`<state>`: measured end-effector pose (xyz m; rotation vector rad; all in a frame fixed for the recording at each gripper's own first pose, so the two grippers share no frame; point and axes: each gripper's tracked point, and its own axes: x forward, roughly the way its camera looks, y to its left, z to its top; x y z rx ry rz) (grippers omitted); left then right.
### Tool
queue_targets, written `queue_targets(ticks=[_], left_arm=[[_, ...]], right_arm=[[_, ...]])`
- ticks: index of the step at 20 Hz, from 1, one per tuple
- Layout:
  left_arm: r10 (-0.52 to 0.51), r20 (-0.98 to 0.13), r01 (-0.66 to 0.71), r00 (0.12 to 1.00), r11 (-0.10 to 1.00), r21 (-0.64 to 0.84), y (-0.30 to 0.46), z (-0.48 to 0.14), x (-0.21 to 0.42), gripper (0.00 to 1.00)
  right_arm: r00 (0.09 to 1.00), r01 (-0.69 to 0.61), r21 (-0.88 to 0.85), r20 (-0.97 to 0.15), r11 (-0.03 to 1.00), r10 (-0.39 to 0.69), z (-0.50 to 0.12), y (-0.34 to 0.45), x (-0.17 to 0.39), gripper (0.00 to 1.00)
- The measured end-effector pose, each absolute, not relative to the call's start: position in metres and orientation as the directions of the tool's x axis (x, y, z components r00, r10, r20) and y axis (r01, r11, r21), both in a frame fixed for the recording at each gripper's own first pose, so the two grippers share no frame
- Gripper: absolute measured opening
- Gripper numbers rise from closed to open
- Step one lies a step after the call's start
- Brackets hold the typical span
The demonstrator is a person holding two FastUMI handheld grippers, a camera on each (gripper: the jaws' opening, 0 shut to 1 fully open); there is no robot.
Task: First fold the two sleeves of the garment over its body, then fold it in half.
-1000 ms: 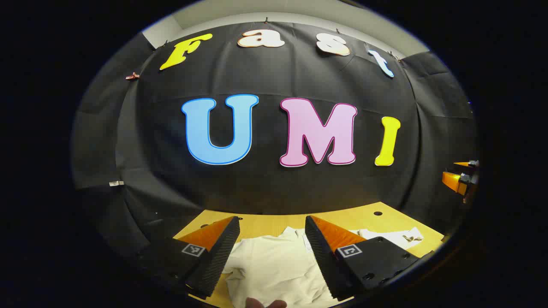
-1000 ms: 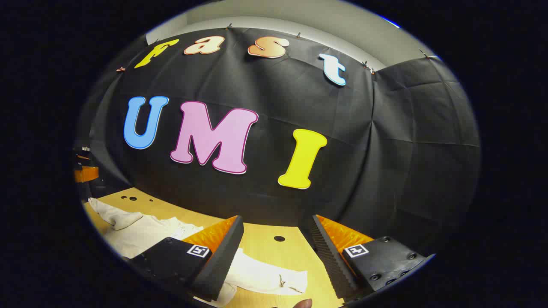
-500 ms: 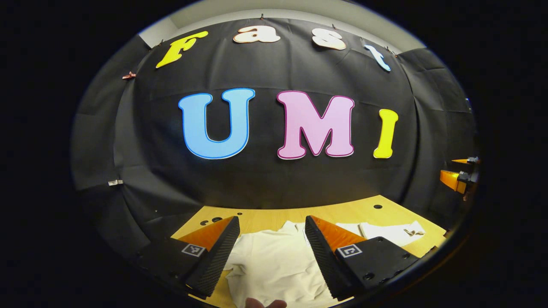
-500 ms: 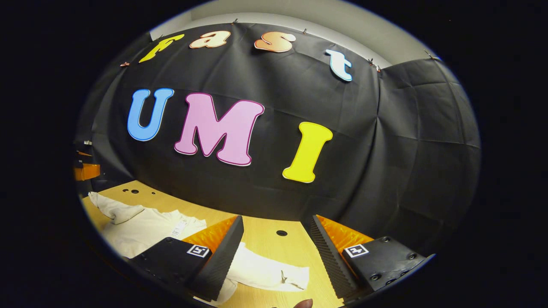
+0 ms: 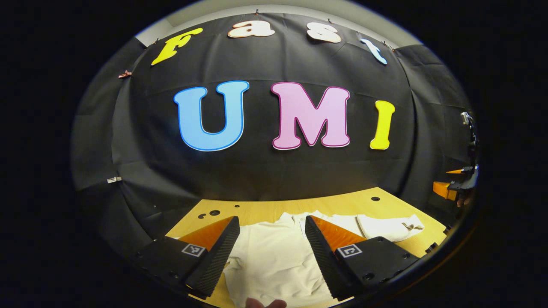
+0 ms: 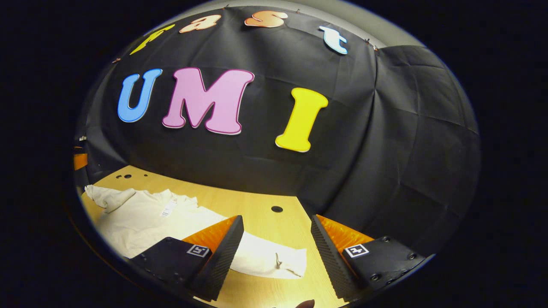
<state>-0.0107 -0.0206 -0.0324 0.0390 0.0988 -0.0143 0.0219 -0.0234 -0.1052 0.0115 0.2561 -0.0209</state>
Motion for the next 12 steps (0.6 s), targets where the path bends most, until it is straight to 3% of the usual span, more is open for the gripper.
queue_targets(ticks=[12], left_arm=[[0.066, -0.182, -0.053, 0.981, 0.996, 0.074, -0.03, -0.053, -0.027, 0.95]], right_arm=[[0.83, -0.021, 0.005, -0.557, 1.0, 0.02, -0.274, -0.043, 0.04, 0.98]])
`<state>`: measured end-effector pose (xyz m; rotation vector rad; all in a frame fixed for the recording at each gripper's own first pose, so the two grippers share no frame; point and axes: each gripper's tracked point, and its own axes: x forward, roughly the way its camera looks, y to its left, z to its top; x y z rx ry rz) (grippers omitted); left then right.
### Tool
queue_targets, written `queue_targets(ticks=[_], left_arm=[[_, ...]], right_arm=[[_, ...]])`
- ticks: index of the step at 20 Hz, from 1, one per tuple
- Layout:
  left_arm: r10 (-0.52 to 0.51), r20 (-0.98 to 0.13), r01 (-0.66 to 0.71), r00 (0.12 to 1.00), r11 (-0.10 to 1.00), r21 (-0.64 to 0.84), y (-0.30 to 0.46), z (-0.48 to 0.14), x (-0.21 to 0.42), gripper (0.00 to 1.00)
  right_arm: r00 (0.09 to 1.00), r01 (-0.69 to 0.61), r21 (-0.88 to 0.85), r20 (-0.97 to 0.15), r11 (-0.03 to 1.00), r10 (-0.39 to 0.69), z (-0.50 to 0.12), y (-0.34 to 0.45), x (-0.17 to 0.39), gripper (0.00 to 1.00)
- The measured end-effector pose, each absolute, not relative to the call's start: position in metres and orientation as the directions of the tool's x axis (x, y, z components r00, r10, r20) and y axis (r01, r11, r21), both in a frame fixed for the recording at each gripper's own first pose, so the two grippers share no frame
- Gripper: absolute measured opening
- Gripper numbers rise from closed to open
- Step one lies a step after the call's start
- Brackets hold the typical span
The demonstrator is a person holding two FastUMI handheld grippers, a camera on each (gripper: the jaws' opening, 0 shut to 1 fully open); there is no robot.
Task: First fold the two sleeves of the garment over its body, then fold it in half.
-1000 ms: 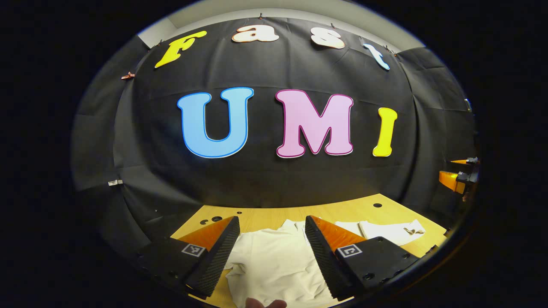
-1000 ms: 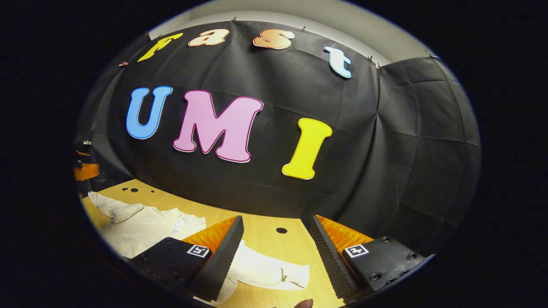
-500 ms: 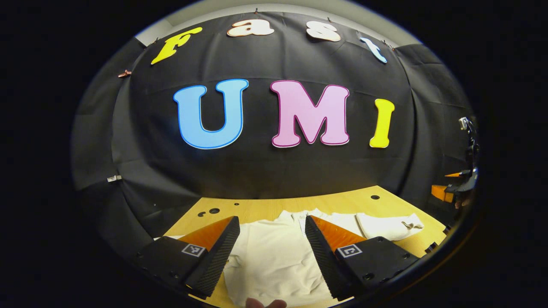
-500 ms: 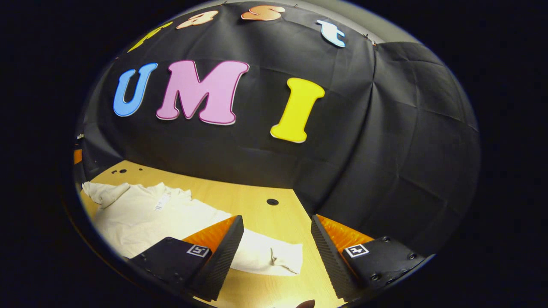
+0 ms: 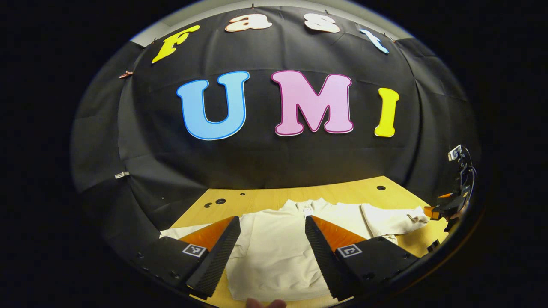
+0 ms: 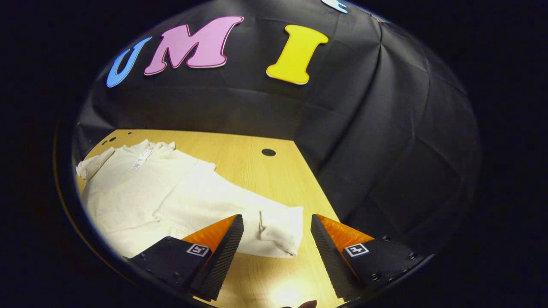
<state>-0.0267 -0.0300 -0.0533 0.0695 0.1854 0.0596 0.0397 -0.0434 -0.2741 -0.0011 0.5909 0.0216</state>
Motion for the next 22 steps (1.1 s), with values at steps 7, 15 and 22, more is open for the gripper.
queue_targets(ticks=[7, 15, 22], left_arm=[[0.131, -0.221, -0.116, 0.966, 0.99, 0.082, -0.032, -0.064, -0.035, 0.95], [0.193, -0.23, -0.171, 0.954, 0.979, 0.114, -0.03, -0.068, -0.041, 0.99], [0.169, -0.248, -0.148, 0.954, 0.984, 0.101, -0.019, -0.078, -0.043, 0.98]], right_arm=[[0.75, -0.046, -0.015, -0.661, 0.999, 0.024, -0.337, -0.039, 0.059, 0.96], [0.699, 0.014, 0.062, -0.715, 0.998, 0.034, -0.367, -0.046, 0.063, 0.87], [0.684, 0.059, 0.135, -0.727, 0.989, 0.058, -0.369, -0.03, 0.059, 0.23]])
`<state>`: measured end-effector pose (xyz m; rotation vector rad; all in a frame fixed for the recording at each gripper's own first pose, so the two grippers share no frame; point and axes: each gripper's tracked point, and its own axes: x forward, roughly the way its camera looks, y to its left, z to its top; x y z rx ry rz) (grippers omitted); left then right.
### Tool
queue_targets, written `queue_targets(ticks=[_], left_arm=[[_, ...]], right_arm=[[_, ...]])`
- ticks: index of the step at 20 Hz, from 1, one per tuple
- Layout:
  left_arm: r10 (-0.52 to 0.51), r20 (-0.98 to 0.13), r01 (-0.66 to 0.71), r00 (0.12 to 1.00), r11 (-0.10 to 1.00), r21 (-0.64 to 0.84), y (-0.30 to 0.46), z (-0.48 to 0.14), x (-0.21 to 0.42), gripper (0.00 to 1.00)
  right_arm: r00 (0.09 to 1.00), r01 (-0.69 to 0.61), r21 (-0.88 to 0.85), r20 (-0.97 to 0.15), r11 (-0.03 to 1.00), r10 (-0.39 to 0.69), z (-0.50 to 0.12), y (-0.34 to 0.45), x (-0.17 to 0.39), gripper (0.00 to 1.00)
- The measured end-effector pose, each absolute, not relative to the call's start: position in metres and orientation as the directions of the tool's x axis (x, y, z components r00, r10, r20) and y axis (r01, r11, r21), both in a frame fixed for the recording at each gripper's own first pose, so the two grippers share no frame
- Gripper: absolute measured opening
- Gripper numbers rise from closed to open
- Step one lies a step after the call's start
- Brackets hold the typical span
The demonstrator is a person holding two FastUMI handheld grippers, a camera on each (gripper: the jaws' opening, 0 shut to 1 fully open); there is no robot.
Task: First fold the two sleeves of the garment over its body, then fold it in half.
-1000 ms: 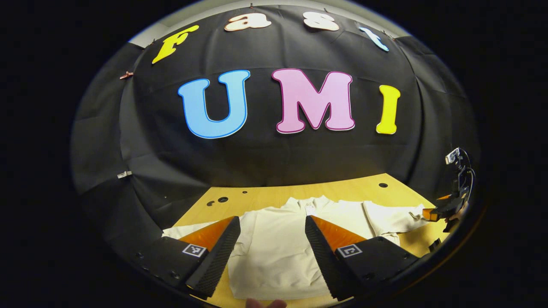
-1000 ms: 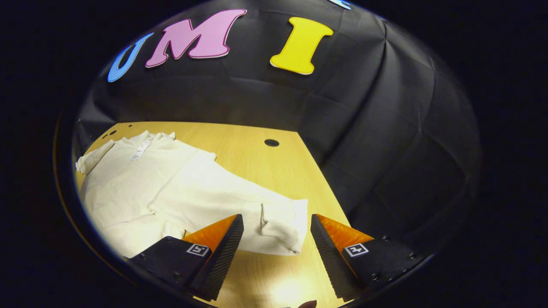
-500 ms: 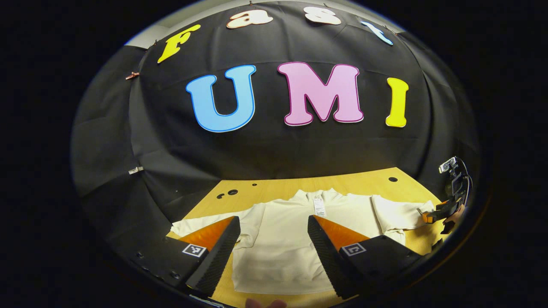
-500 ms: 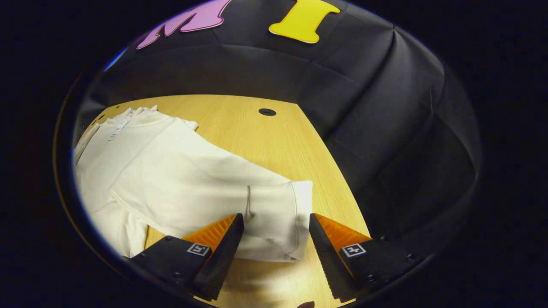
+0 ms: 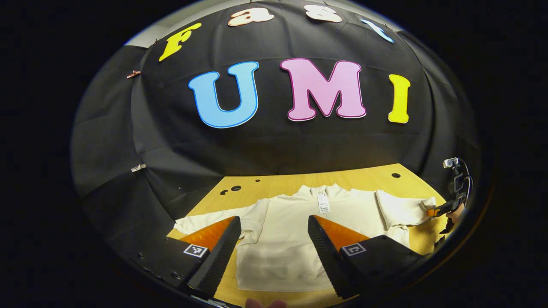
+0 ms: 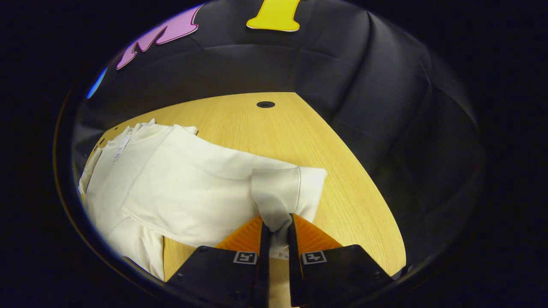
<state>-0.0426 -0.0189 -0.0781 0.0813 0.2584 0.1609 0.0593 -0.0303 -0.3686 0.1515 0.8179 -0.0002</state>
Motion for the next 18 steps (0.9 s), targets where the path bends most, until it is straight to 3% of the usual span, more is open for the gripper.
queue_targets(ticks=[1, 3, 7, 18], left_arm=[[0.158, -0.248, -0.138, 0.956, 0.986, 0.096, -0.016, -0.08, -0.043, 0.98], [0.14, -0.245, -0.12, 0.959, 0.988, 0.094, -0.006, -0.08, -0.042, 0.98], [0.125, -0.242, -0.113, 0.962, 0.992, 0.064, 0.02, -0.082, -0.038, 0.98], [0.082, -0.24, -0.077, 0.967, 0.997, 0.032, 0.075, -0.089, -0.021, 0.98]], right_arm=[[0.679, 0.06, 0.144, -0.732, 0.988, 0.066, -0.366, -0.026, 0.056, 0.16], [0.685, 0.08, 0.18, -0.725, 0.98, 0.077, -0.355, -0.02, 0.053, 0.11], [0.726, 0.095, 0.213, -0.683, 0.972, 0.079, -0.319, -0.004, 0.046, 0.11], [0.809, -0.043, 0.3, -0.549, 0.953, 0.209, -0.213, 0.107, 0.042, 0.11]])
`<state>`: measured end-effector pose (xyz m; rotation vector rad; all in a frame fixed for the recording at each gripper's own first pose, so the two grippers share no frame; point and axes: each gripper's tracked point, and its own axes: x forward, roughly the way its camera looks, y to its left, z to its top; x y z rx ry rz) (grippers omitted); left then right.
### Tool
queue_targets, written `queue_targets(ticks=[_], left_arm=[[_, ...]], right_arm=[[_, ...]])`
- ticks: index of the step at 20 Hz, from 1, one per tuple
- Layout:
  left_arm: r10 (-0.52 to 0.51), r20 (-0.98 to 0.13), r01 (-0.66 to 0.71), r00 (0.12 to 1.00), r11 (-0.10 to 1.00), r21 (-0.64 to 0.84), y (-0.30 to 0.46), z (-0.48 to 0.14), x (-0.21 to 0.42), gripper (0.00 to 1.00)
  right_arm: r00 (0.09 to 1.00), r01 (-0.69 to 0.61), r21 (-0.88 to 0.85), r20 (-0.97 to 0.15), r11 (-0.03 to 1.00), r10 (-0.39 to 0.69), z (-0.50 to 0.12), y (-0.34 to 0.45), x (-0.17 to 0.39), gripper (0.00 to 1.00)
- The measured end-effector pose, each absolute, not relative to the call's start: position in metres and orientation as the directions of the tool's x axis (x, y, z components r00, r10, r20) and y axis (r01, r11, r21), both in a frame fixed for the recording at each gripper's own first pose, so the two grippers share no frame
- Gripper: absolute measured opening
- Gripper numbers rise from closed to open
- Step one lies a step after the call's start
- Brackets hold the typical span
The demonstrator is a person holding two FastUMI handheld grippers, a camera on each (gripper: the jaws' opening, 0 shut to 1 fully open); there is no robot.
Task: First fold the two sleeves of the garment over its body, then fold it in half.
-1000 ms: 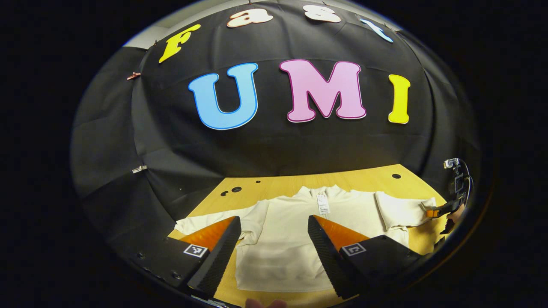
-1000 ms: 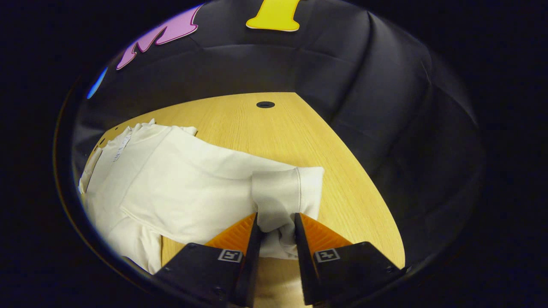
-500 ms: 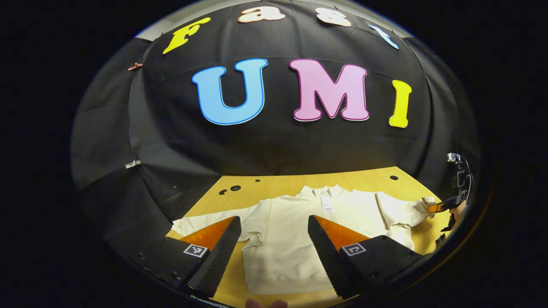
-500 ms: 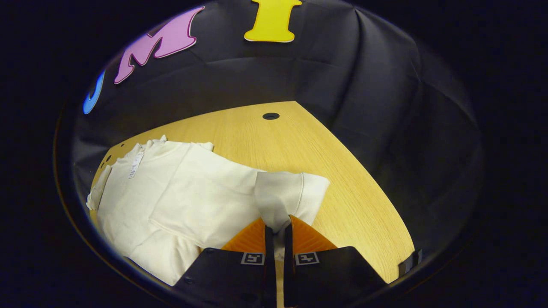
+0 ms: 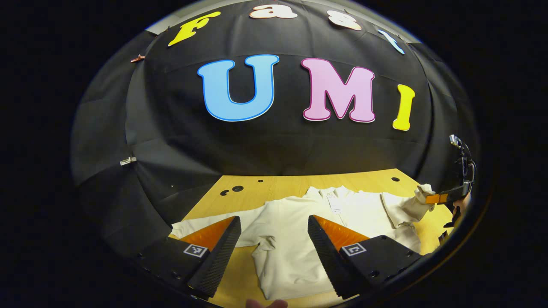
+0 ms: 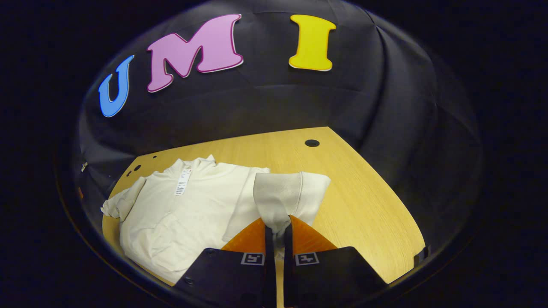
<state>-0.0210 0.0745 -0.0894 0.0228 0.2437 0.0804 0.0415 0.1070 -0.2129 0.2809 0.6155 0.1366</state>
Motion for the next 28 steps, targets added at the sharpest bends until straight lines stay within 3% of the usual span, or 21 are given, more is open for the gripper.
queue_targets(ticks=[11, 23, 26, 28], left_arm=[[0.1, -0.274, -0.094, 0.957, 0.995, 0.033, 0.148, -0.114, -0.011, 0.98], [0.152, -0.308, -0.139, 0.939, 0.988, 0.061, 0.207, -0.145, -0.002, 0.98], [0.172, -0.321, -0.162, 0.931, 0.985, 0.058, 0.22, -0.154, 0.006, 0.98], [0.181, -0.326, -0.172, 0.928, 0.983, 0.058, 0.228, -0.158, 0.012, 0.98]], right_arm=[[0.79, -0.191, 0.415, -0.473, 0.89, 0.39, -0.181, 0.253, 0.027, 0.11], [0.696, -0.271, 0.482, -0.5, 0.833, 0.516, -0.242, 0.341, 0.025, 0.11], [0.681, -0.277, 0.49, -0.507, 0.827, 0.529, -0.248, 0.349, 0.024, 0.17], [0.675, -0.274, 0.505, -0.505, 0.819, 0.538, -0.247, 0.352, 0.022, 0.28]])
